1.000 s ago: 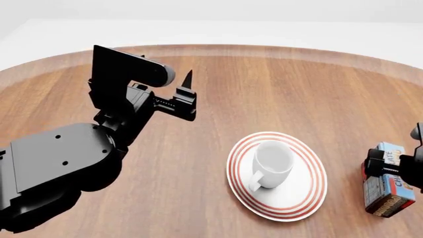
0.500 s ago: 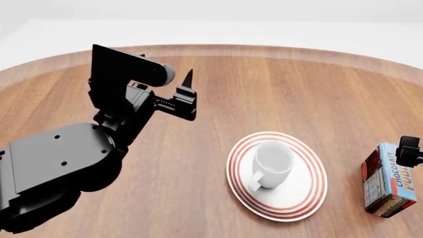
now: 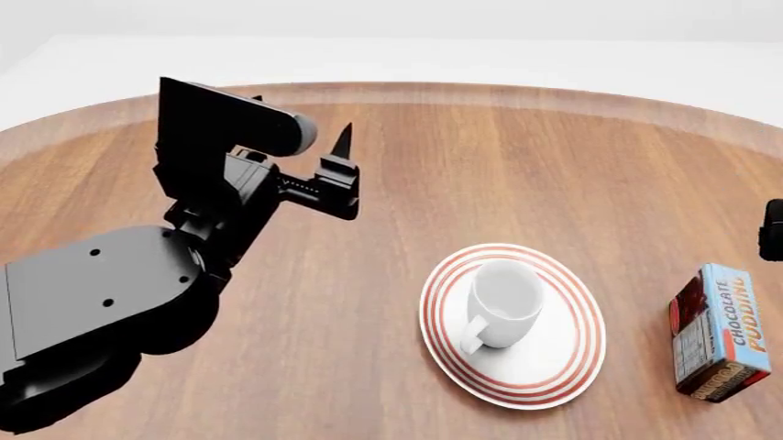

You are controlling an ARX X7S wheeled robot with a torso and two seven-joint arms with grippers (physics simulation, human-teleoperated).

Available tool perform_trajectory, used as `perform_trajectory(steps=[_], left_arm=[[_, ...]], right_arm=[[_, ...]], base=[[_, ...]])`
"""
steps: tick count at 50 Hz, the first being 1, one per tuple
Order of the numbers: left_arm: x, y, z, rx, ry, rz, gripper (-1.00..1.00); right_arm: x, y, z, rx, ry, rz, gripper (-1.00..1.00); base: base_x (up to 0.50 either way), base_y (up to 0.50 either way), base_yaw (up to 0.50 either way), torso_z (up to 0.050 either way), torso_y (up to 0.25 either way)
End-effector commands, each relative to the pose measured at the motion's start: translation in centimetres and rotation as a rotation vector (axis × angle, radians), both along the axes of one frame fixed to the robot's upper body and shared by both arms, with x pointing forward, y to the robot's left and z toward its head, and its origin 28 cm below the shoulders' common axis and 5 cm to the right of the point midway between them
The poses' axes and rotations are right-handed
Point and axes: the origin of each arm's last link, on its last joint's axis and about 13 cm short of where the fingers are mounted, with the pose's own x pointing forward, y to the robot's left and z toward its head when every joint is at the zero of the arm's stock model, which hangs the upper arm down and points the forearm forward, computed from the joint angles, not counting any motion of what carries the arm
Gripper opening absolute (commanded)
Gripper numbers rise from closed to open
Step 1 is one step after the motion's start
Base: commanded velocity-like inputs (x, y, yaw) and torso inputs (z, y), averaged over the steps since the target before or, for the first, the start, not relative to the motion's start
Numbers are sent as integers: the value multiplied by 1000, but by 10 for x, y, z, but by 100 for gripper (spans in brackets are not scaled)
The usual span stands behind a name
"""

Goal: Pick up the white mug and put it on the plate, and put the chocolate pudding to the right of the plate.

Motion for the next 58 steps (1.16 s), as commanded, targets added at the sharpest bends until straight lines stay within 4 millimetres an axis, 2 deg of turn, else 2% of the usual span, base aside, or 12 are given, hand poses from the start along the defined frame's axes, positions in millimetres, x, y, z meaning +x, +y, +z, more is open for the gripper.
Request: perform_trajectory(steps=[1, 8, 18, 29, 43, 50, 52, 58], left_arm=[[-2, -4, 4, -6, -25, -36, 100], [-3, -4, 5, -9, -29, -36, 100], [-7, -3, 8, -11, -40, -36, 100], [-17, -1, 15, -4, -104, 13, 100], [-45, 10, 24, -16, -252, 177, 100], [-57, 20, 29, -8, -334, 308, 100], [-61, 24, 30, 12, -367, 348, 100], [-77, 36, 32, -9, -399, 389, 100]], right_arm=[[-13, 9, 31, -50, -110, 75, 100], [-27, 19, 50, -100, -226, 115, 100], [-52, 42, 65, -150, -410, 182, 100], [-84, 83, 78, -172, -698, 278, 100], [-109, 121, 58, -137, -885, 302, 100], [-119, 134, 43, -126, -984, 269, 100], [-121, 140, 40, -72, -1016, 279, 100], [-128, 153, 34, -46, -1053, 323, 100]], base=[[0, 0, 0, 0, 0], [0, 0, 0, 0, 0], [0, 0, 0, 0, 0], [0, 0, 0, 0, 0], [0, 0, 0, 0, 0], [0, 0, 0, 0, 0], [0, 0, 0, 0, 0], [0, 0, 0, 0, 0]])
